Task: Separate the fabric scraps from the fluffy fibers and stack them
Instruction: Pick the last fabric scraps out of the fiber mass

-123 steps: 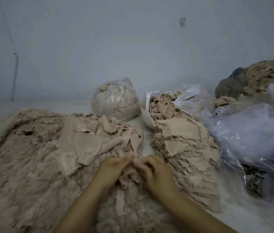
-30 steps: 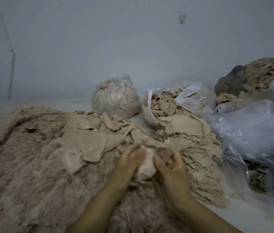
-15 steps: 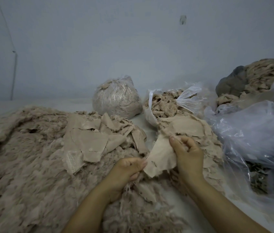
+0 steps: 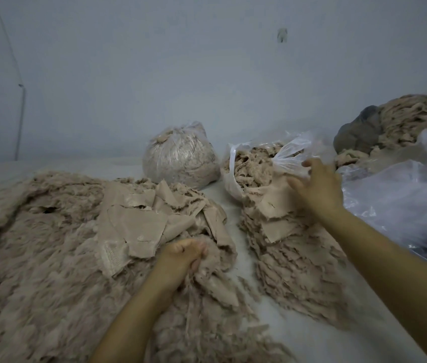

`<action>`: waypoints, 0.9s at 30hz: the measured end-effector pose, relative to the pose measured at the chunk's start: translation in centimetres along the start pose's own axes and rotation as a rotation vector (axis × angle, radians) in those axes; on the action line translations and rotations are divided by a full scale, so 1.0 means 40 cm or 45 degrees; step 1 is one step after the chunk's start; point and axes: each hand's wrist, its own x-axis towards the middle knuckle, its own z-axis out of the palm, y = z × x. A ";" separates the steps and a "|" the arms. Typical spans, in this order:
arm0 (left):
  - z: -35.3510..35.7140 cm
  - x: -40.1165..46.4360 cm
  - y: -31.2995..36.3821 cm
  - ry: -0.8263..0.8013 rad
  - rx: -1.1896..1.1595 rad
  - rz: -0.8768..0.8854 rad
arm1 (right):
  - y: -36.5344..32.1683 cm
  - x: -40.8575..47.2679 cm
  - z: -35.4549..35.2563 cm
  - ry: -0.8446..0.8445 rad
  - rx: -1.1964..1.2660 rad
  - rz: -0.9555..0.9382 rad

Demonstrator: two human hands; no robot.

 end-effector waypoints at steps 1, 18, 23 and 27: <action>-0.007 0.003 0.002 0.051 0.096 0.041 | -0.009 -0.020 0.002 0.008 -0.022 -0.085; -0.024 0.001 -0.017 -0.218 0.873 0.261 | -0.010 -0.394 0.149 -0.553 0.834 0.013; -0.009 -0.002 -0.016 -0.068 0.814 0.548 | 0.000 -0.399 0.147 -0.320 0.867 -0.093; 0.001 -0.004 -0.011 -0.190 0.880 0.729 | -0.007 -0.419 0.130 -0.233 0.736 -0.563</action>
